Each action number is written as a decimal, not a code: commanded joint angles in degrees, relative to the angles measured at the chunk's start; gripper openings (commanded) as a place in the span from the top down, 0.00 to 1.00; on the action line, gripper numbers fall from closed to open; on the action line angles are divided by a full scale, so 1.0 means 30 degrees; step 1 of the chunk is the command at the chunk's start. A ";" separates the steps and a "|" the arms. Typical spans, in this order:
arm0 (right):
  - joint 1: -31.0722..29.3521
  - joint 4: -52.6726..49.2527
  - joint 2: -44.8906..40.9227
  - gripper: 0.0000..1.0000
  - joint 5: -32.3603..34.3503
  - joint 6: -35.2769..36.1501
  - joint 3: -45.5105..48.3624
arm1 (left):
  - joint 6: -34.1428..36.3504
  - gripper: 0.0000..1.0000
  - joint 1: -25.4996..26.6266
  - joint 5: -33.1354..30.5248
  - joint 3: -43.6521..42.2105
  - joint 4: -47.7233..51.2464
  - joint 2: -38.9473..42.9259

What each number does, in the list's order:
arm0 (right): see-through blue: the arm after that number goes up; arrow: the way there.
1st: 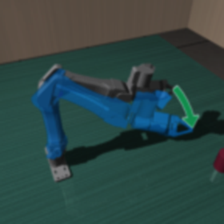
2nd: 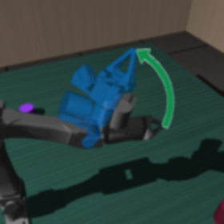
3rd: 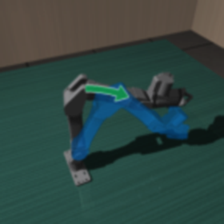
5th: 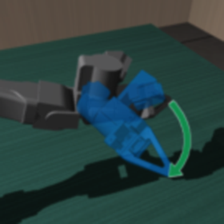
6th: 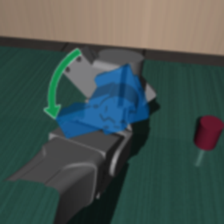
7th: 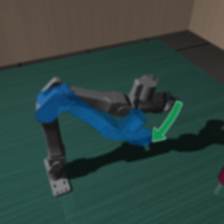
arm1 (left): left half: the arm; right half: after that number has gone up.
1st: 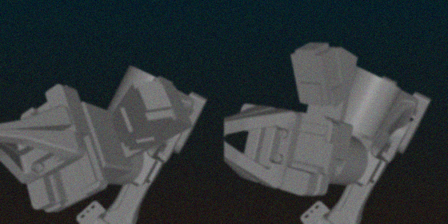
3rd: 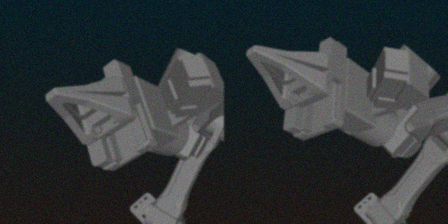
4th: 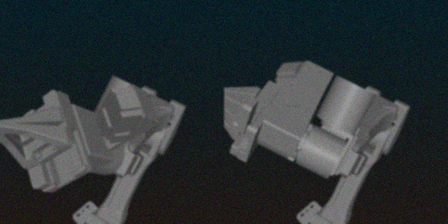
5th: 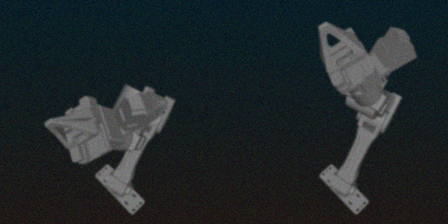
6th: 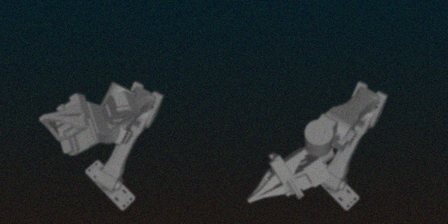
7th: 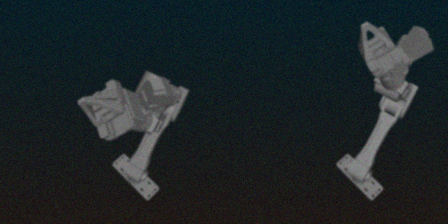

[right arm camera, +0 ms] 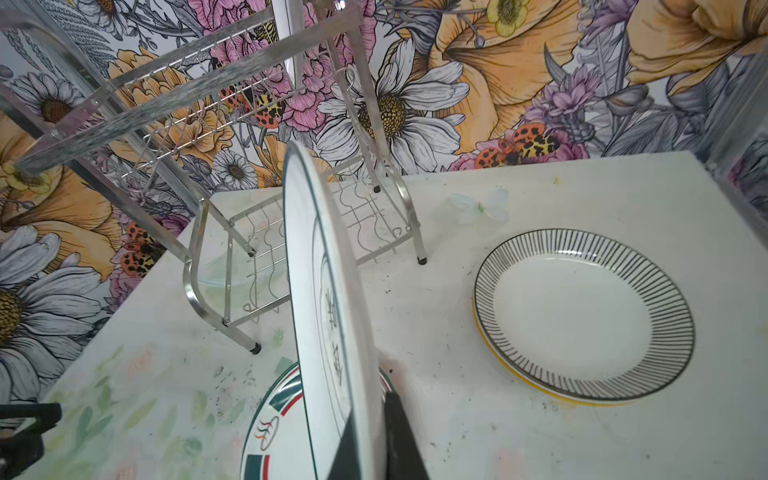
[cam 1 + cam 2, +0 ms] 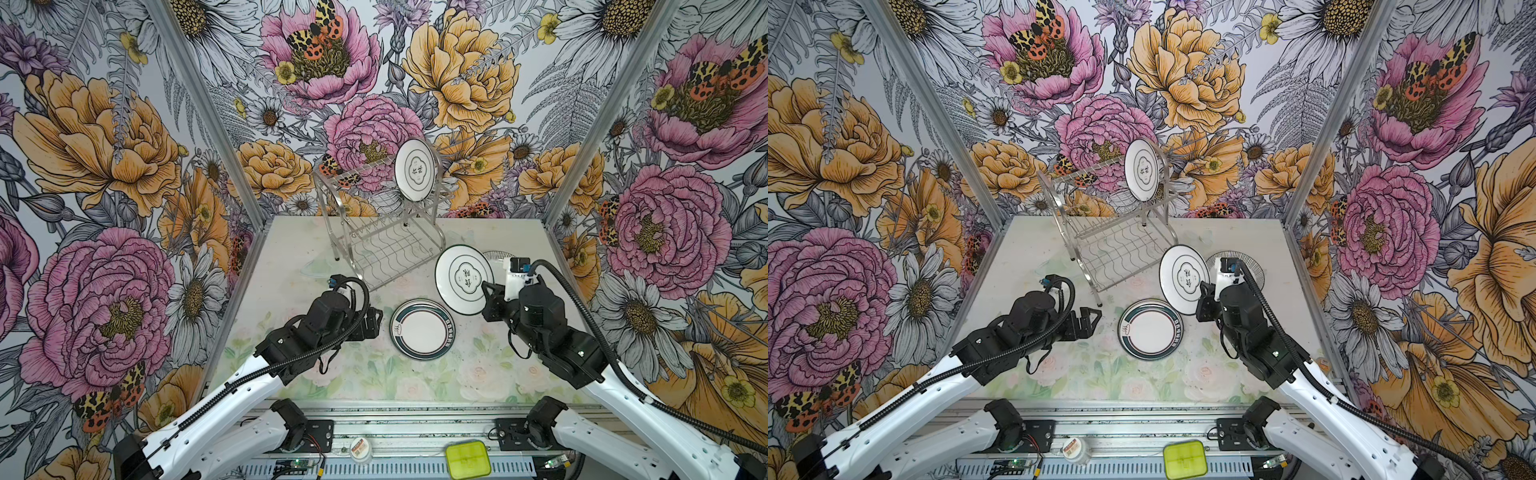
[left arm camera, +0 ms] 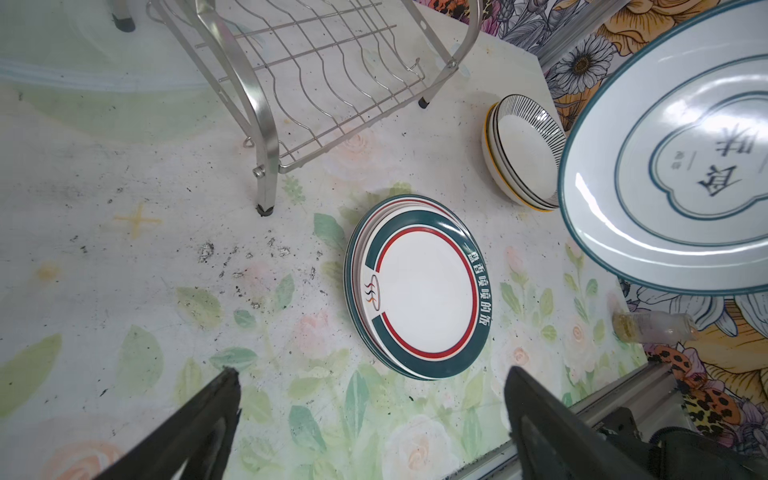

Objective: Unload the plates from the dish rack
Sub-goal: 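Carry the white plate down toward the plate stack while the left gripper reaches in, then grasp the white plate rim with the left gripper while the right gripper holds it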

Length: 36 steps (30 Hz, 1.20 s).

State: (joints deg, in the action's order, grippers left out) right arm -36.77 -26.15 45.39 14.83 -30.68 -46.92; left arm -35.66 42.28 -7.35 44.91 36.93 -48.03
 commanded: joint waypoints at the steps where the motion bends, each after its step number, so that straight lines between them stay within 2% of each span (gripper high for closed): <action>1: 0.0074 0.1016 0.0763 1.00 -0.2857 -0.4396 0.0121 | -0.0598 0.01 0.0132 -0.1165 -0.0811 -0.0559 0.0887; 7: -0.0076 0.1487 0.1264 1.00 -0.4666 -0.5854 0.0945 | -0.0348 0.01 0.0072 -0.0106 -0.1959 -0.2134 0.1838; 16: 0.0039 0.1953 0.1267 1.00 -0.7127 -0.7352 0.1514 | -0.0128 0.01 -0.0032 0.2642 -0.1336 -0.4617 -0.0986; 29: 0.1345 0.5662 0.4361 1.00 -1.1801 -0.8094 0.1846 | -0.0548 0.02 -0.0498 0.5506 -0.1399 -0.8008 -0.2975; 36: 0.1692 0.8575 0.5211 1.00 -1.4421 -0.9053 0.2375 | -0.0851 0.03 -0.0570 0.5303 -0.1885 -0.8429 -0.2935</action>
State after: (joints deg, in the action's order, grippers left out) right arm -31.83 -9.06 60.53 -22.70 -55.79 -40.29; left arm -37.52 41.01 7.35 40.27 14.50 -57.60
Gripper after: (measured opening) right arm 0.085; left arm 0.971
